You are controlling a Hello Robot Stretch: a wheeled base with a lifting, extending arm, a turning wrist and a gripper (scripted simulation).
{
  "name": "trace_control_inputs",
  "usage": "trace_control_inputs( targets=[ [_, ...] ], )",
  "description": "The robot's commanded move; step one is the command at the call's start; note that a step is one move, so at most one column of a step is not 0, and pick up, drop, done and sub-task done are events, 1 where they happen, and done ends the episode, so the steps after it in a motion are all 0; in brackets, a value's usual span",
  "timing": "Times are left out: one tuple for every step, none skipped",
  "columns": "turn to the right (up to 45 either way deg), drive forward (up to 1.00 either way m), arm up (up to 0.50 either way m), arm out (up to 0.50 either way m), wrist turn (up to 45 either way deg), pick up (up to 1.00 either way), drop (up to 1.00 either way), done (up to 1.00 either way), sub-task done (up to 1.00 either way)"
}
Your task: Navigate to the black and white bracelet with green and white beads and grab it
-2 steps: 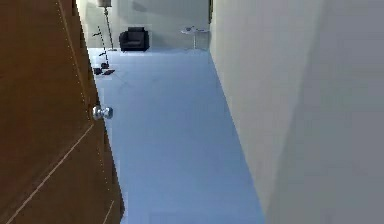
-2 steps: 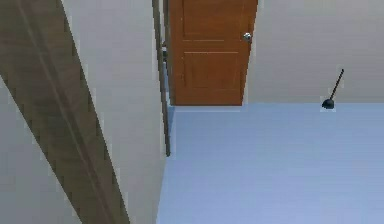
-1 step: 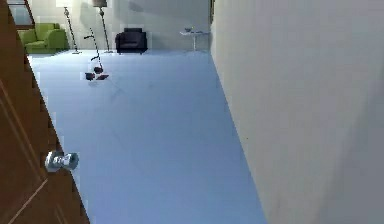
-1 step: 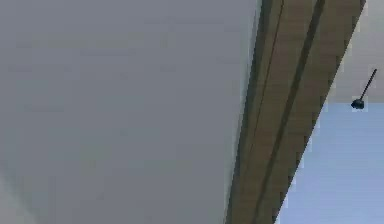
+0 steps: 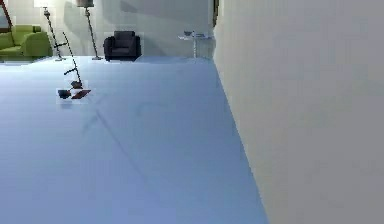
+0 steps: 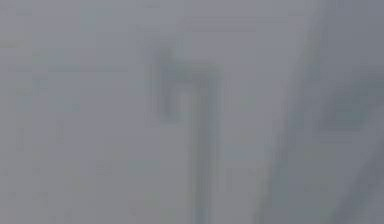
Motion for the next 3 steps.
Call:
trace_control_inputs(
  targets=[
    [0.0, 1.0, 0.0, 0.0, 0.0, 0.0, 0.0, 0.0, 0.0],
    [0.0, 1.0, 0.0, 0.0, 0.0, 0.0, 0.0, 0.0, 0.0],
    [0.0, 1.0, 0.0, 0.0, 0.0, 0.0, 0.0, 0.0, 0.0]
  ],
)
